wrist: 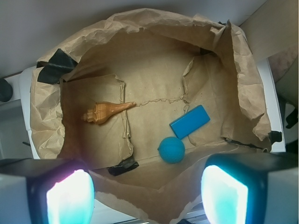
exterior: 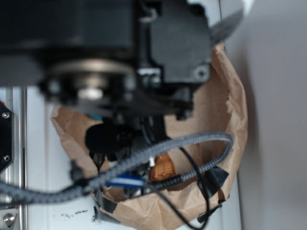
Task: Grab the shell.
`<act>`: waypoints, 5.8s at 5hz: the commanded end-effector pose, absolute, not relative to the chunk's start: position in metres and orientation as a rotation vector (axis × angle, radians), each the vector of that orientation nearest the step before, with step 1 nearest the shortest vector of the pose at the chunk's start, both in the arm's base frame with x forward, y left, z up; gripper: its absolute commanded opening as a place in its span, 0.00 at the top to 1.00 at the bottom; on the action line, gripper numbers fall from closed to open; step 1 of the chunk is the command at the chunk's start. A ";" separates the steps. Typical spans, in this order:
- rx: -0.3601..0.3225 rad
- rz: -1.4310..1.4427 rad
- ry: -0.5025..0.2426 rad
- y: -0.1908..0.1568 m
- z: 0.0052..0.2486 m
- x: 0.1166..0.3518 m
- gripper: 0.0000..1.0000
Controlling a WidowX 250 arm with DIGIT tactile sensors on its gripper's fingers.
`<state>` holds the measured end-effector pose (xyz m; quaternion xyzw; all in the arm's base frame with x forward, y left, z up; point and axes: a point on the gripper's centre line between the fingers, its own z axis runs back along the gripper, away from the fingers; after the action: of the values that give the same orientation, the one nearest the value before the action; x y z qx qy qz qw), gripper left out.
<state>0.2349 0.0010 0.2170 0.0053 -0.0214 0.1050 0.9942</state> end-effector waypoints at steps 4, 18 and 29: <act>-0.254 0.791 -0.451 0.035 0.153 0.276 0.00; -0.139 1.245 -0.006 -0.077 0.037 0.304 0.00; 0.052 0.372 -0.188 0.009 0.196 0.304 1.00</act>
<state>0.3022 0.0088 0.1764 0.0294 -0.0625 0.1837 0.9805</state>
